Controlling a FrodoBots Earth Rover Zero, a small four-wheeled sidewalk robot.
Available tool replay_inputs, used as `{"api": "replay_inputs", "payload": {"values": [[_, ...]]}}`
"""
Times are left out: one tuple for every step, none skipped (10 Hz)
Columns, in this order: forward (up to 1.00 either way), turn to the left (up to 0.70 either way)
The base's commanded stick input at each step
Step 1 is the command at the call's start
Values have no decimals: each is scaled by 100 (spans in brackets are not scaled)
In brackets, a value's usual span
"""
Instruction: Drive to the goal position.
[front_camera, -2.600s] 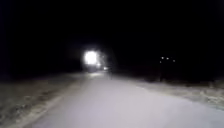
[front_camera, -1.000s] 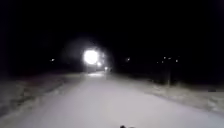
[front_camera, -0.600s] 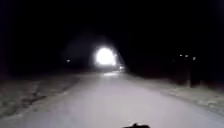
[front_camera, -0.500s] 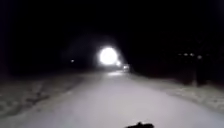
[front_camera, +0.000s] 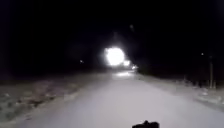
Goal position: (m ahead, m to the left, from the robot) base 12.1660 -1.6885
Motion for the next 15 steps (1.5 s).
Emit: {"api": "replay_inputs", "payload": {"values": [[100, -7], [100, -40], [100, -40], [100, -40], [100, -40], [100, -40], [100, -28], [100, -7], [100, 0], [100, 0], [100, 0], [100, 0], [100, 0], [100, 0], [100, 0]]}}
